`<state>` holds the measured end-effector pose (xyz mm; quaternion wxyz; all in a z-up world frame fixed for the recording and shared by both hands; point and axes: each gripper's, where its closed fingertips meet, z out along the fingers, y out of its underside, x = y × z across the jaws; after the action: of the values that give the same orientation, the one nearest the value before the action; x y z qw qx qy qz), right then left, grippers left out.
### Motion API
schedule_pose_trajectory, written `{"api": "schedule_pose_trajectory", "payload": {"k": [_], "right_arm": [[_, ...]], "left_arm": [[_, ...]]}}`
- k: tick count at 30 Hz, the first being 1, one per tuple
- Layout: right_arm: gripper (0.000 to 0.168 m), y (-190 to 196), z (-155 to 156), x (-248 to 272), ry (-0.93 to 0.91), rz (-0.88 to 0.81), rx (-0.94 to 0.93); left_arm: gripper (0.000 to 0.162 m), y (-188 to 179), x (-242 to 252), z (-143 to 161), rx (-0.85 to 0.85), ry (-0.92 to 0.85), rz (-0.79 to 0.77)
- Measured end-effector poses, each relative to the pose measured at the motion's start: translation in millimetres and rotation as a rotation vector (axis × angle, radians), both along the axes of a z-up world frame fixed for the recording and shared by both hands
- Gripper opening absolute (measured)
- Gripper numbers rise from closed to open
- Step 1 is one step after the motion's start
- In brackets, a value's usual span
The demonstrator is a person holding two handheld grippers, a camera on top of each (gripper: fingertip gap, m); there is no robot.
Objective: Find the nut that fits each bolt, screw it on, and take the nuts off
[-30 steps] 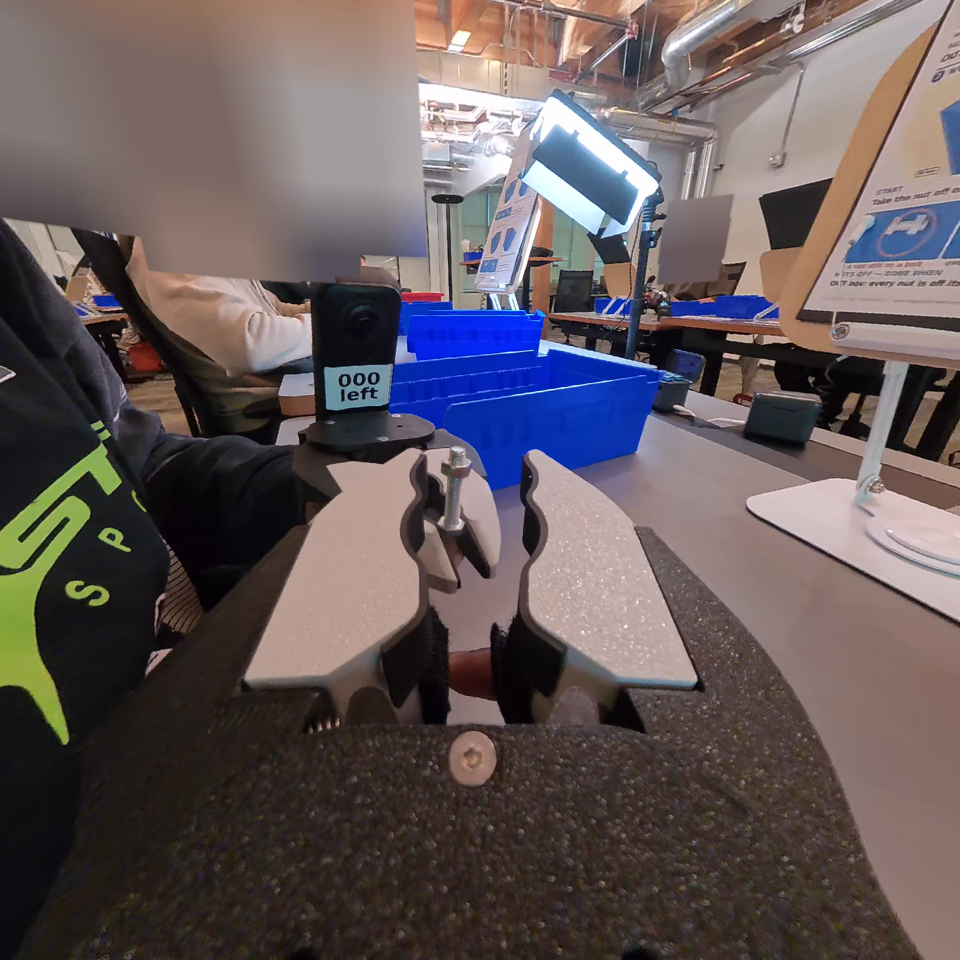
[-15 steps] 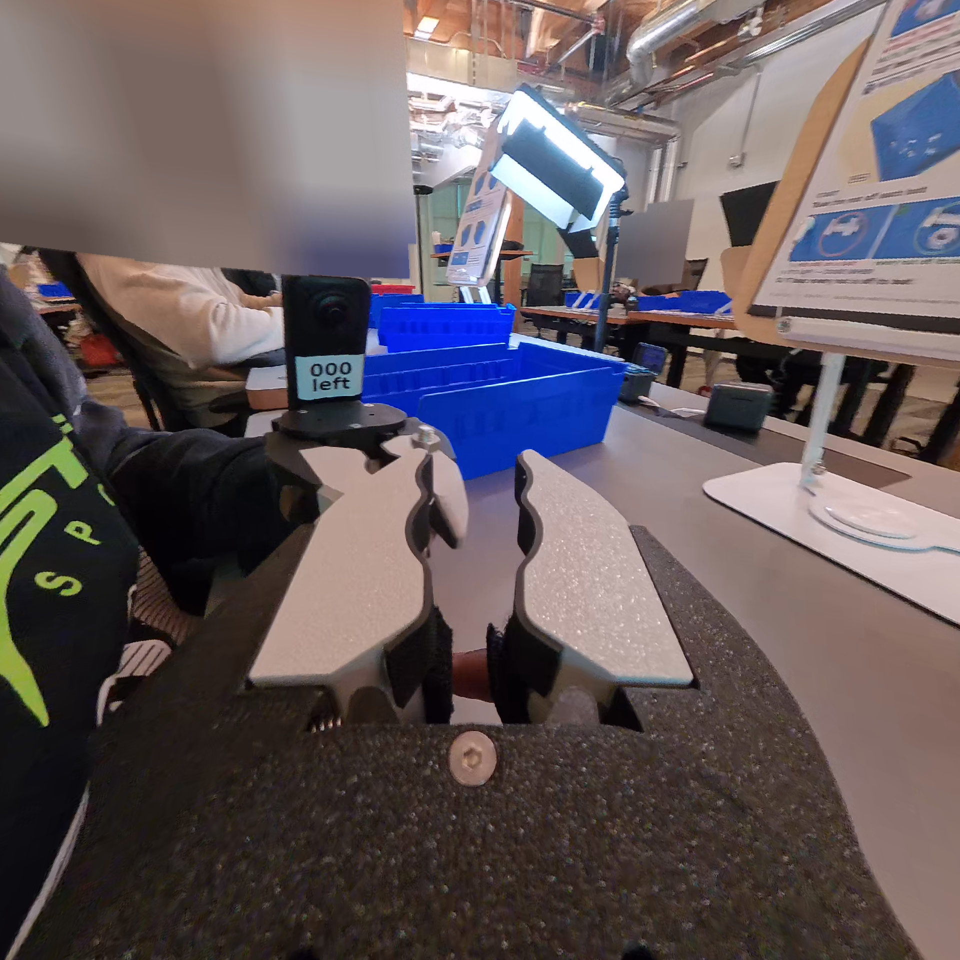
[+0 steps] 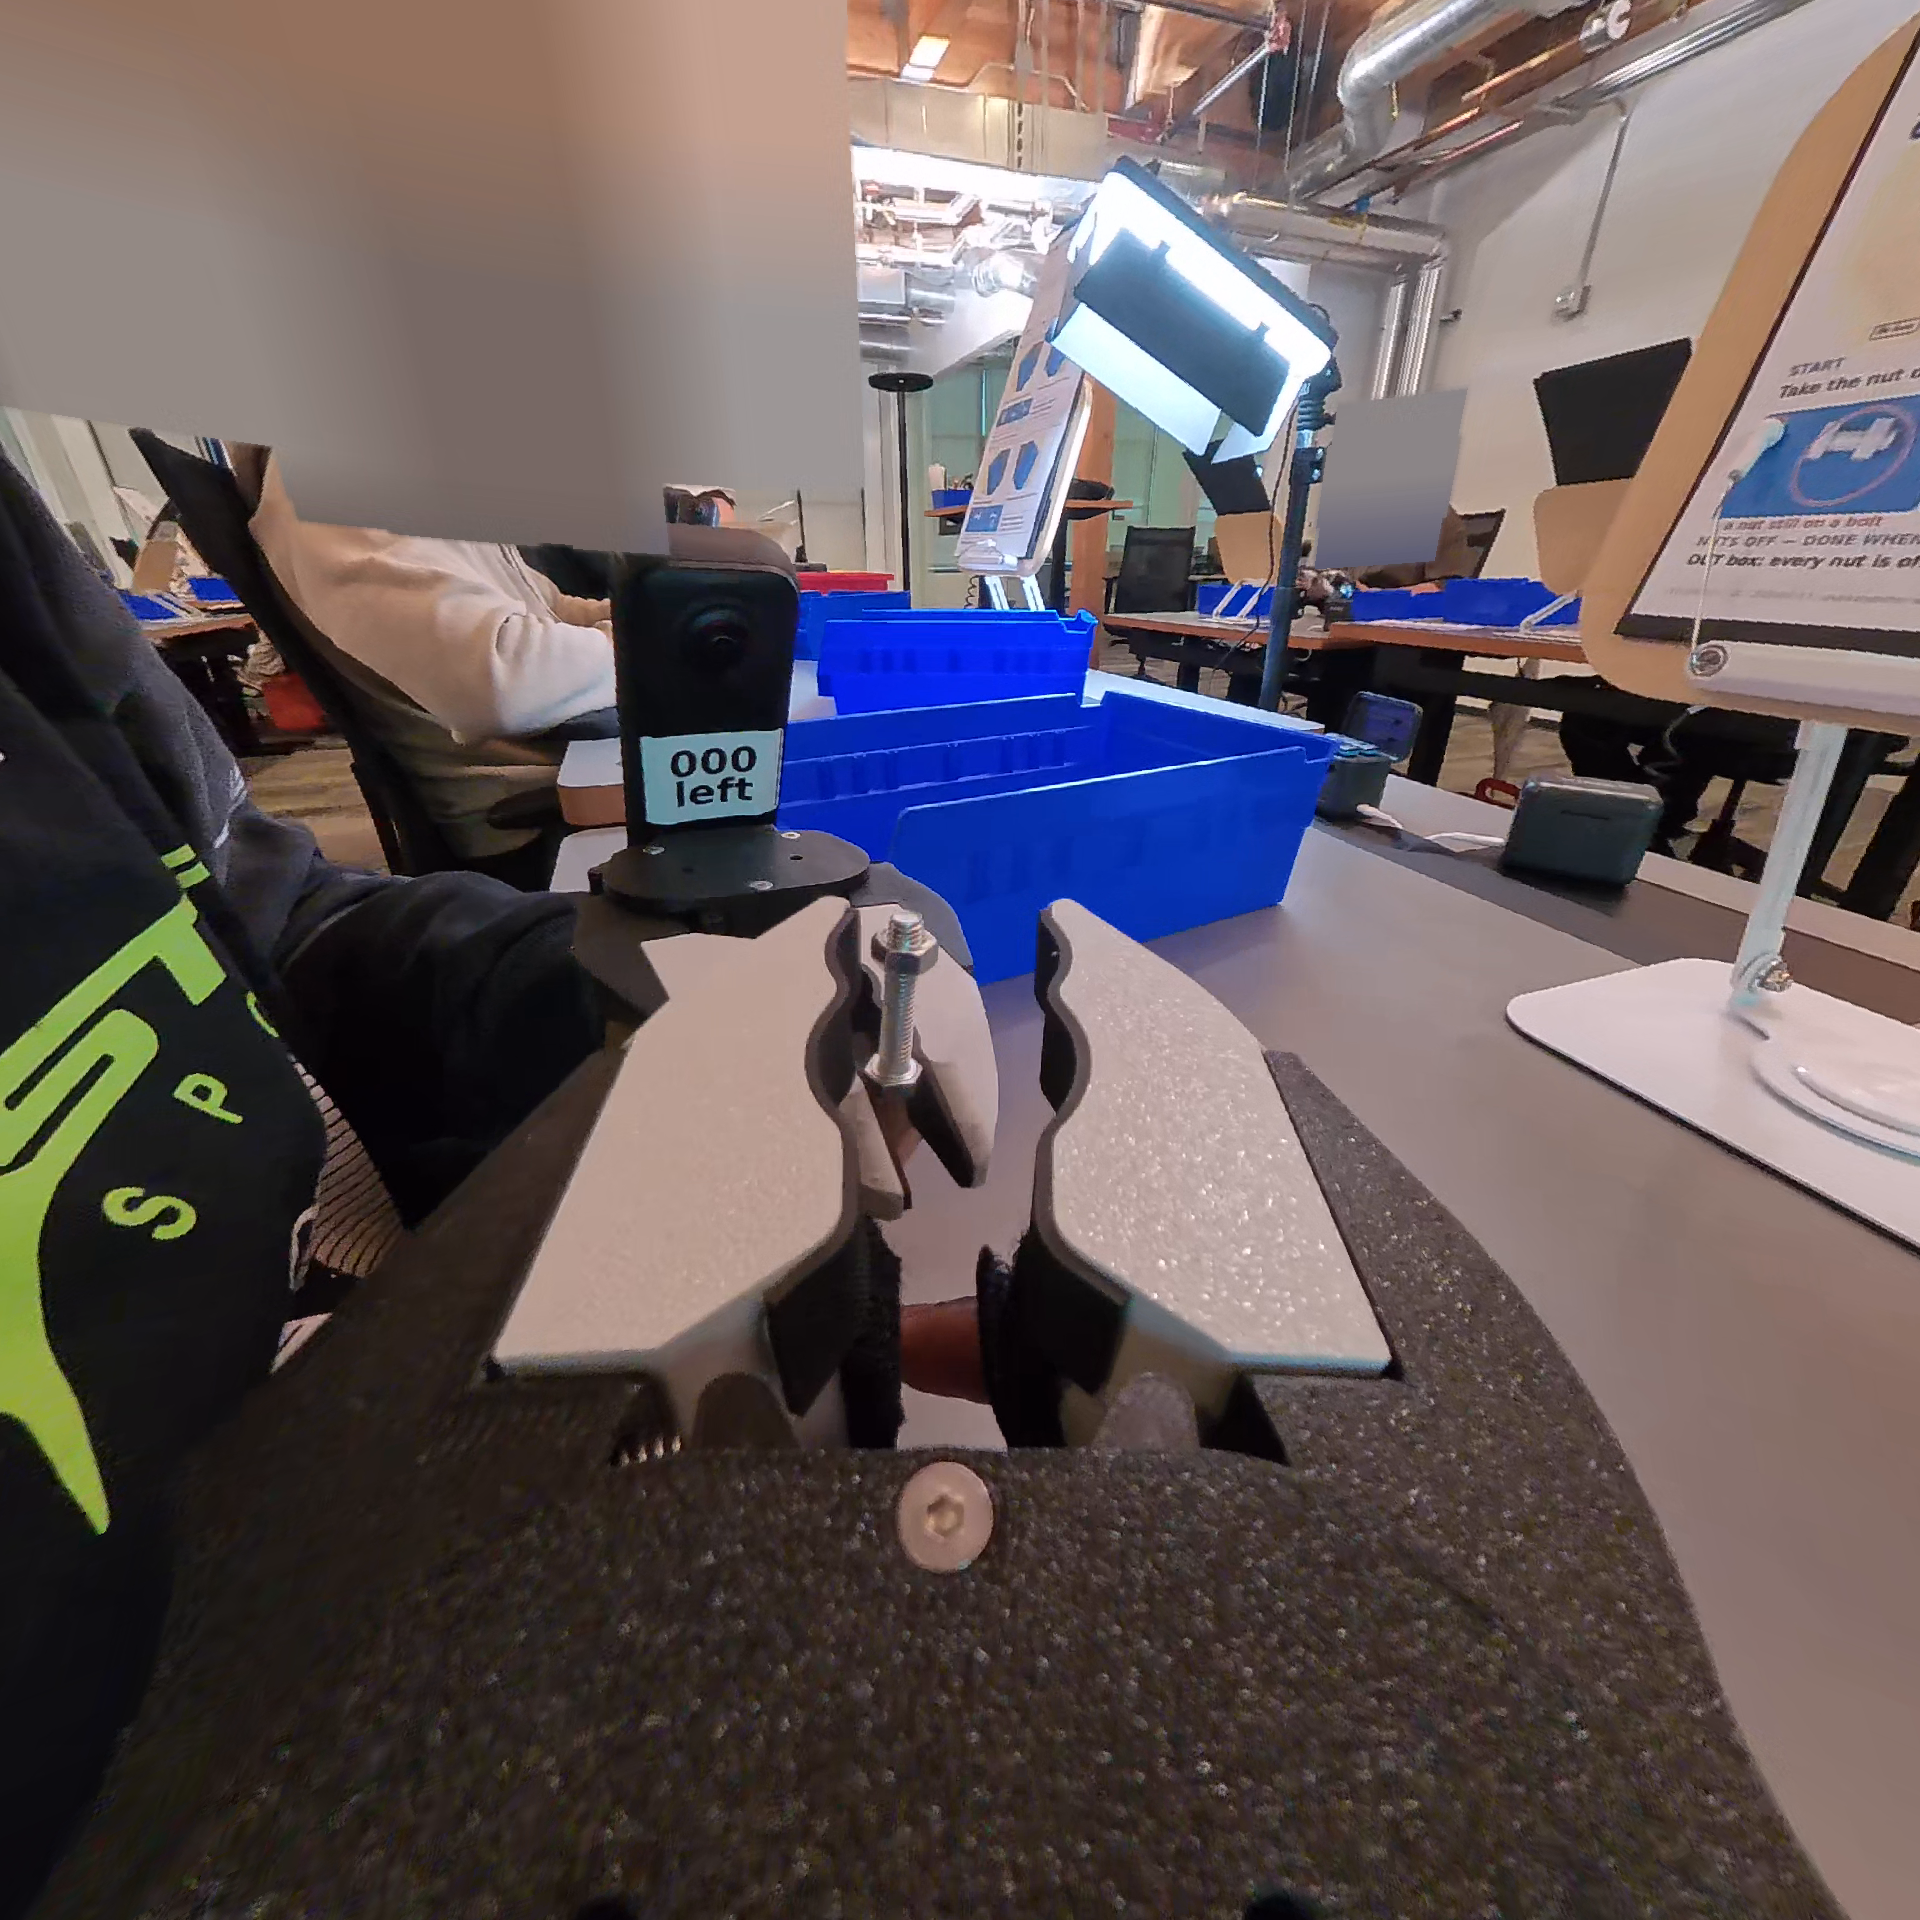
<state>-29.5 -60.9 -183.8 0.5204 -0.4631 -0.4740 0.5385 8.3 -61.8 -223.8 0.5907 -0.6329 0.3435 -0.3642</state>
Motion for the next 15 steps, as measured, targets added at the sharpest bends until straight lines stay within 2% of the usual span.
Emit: {"api": "schedule_pose_trajectory", "payload": {"k": [9, 15], "right_arm": [[0.029, 15.4, 0.2, 27.1, 0.009, -0.065, -0.005], [0.031, 5.1, 4.1, 18.6, 0.020, -0.011, 0.002]], "left_arm": [[0.010, -0.8, -0.6, 1.0, -0.001, -0.011, -0.004], [0.010, -0.4, -0.7, 0.0, -0.002, -0.005, -0.001]]}}
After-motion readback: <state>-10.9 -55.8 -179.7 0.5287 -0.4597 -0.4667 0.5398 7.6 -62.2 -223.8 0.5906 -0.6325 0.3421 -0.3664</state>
